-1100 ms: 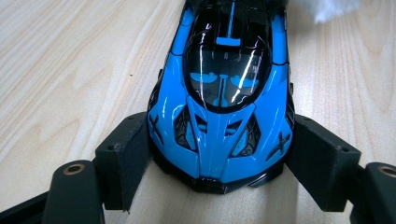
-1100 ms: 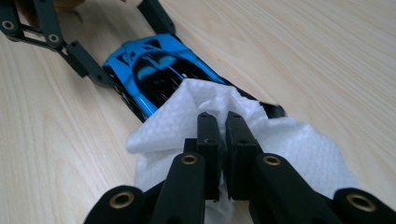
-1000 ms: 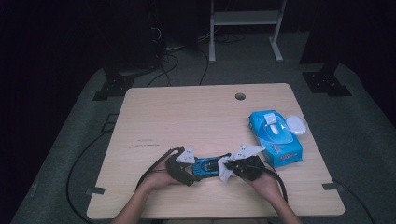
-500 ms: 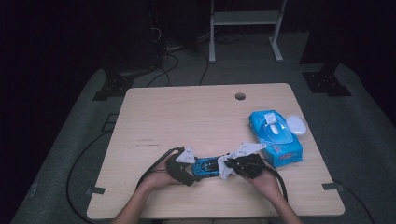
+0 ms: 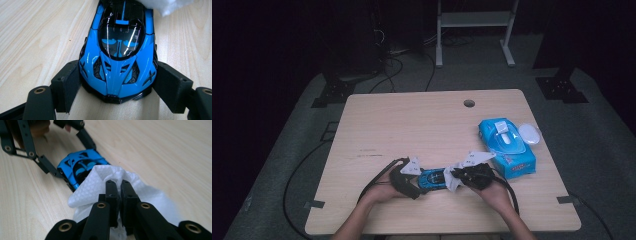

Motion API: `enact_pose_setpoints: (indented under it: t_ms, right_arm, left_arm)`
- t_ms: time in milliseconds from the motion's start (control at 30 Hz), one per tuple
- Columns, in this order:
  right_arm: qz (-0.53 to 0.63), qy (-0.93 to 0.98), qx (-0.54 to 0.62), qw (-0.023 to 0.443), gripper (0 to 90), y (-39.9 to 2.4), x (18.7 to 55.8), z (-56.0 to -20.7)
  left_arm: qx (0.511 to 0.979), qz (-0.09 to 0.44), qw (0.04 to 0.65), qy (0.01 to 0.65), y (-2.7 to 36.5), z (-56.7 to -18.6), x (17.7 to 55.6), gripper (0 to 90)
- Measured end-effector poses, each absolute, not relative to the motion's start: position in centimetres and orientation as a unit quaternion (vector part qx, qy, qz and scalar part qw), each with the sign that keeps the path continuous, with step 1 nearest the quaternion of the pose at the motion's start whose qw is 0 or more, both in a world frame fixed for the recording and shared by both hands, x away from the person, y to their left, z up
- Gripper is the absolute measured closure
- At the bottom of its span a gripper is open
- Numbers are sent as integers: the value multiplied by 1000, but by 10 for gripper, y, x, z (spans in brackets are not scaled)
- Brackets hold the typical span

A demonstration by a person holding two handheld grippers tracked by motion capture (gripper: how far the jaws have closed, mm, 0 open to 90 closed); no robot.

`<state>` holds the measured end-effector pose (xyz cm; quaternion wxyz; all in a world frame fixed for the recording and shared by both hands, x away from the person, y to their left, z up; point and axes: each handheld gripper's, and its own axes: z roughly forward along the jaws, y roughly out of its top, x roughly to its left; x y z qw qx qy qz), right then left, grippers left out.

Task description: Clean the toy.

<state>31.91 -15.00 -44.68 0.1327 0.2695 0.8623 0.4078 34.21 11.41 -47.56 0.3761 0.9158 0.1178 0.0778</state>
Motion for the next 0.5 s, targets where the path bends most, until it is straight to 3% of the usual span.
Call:
enact_pose_setpoints:
  t_ms: [333, 500]
  right_arm:
    - [406, 853, 291, 152, 854, -164, 326, -438]
    - [392, 863, 283, 148, 854, -146, 337, -444]
  left_arm:
    - [915, 78, 377, 118, 114, -476, 342, 253]
    - [915, 78, 377, 119, 114, -476, 342, 253]
